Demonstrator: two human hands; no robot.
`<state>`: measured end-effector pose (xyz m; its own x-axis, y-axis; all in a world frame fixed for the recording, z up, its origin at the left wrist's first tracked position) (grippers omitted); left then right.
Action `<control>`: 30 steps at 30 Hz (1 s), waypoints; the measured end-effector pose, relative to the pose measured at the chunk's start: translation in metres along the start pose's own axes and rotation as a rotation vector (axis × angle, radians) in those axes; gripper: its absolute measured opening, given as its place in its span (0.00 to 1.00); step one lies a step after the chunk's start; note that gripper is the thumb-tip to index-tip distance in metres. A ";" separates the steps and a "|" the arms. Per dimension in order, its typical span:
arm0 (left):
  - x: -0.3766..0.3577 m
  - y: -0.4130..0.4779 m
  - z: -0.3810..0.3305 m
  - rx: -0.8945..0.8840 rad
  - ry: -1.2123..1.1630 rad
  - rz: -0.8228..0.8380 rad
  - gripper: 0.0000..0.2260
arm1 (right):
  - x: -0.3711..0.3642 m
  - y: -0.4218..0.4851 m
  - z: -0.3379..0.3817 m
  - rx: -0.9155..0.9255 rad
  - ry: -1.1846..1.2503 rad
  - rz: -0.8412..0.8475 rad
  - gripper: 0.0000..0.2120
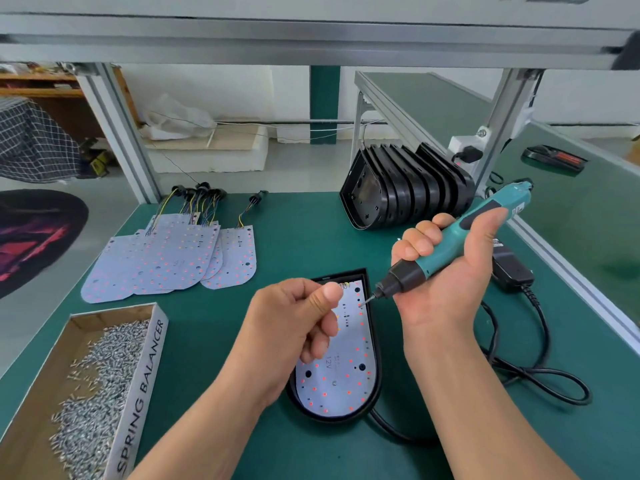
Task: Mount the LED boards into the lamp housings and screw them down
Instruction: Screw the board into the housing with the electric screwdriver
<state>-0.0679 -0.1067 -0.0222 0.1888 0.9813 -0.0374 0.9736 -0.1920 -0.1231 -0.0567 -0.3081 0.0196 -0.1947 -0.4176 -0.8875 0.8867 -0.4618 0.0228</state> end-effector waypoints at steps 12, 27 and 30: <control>-0.023 -0.014 0.013 0.284 -0.361 0.302 0.08 | -0.002 -0.002 -0.003 0.003 -0.028 0.016 0.27; -0.007 -0.006 0.006 0.122 -0.122 0.126 0.07 | -0.003 -0.003 -0.005 0.013 -0.066 0.024 0.26; -0.010 -0.008 0.006 0.170 -0.220 0.161 0.10 | -0.004 -0.004 -0.004 0.013 -0.061 0.032 0.26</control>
<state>-0.0781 -0.1152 -0.0270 0.2883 0.9153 -0.2812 0.8946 -0.3622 -0.2617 -0.0575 -0.3012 0.0212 -0.1923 -0.4789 -0.8566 0.8875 -0.4573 0.0564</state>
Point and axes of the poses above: each hand's wrist, its own y-axis towards the middle knuckle, its own x-axis out of the back of the hand, z = x × y, the point moved 8 cm from there along y, towards the middle knuckle, and after that the axes turned 3 degrees about -z, right-handed, at the moved point
